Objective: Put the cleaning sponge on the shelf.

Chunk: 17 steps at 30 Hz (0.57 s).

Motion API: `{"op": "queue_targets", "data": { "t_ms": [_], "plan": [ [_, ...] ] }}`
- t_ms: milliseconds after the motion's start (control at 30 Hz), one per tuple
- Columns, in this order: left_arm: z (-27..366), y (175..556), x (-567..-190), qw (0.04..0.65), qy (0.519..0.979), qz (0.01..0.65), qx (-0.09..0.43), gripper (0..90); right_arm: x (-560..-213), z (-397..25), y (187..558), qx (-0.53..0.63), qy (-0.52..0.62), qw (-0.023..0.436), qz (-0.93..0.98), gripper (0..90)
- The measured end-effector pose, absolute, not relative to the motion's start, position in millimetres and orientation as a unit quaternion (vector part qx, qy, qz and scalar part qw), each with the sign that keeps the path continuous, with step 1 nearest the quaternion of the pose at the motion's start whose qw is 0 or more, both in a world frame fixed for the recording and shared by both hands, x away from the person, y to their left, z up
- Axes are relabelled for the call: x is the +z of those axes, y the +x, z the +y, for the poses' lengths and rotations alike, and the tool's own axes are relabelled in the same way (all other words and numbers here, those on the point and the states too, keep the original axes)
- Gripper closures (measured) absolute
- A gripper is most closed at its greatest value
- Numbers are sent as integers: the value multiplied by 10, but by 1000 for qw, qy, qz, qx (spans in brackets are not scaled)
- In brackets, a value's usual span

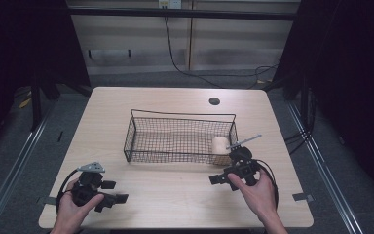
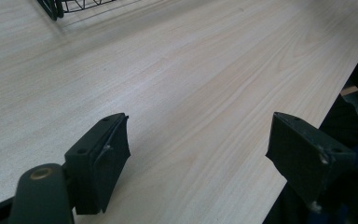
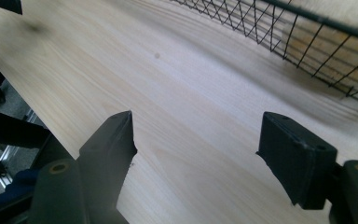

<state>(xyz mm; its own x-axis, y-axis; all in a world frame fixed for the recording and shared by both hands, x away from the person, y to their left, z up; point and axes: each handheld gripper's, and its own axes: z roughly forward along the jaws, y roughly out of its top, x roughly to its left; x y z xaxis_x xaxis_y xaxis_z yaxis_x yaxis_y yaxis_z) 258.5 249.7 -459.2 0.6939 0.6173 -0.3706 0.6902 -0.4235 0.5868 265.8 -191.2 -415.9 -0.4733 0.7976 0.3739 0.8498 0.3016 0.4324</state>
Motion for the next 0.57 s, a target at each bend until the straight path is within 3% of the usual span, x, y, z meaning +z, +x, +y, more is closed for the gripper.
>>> {"op": "queue_targets", "data": {
  "t_ms": [200,333,567],
  "plan": [
    [2498,2586,-4591,371,842,388,-49,203,-4261,-1949,2531,-300,-509,40,-806,298],
    [2498,2588,-4594,369,843,389,-48,203,-4370,-2011,2484,-308,-509,53,-802,267],
    [2502,2584,-4575,372,843,386,-49,203,-4489,-2098,2422,-312,-513,17,-799,276]
  ]
}}
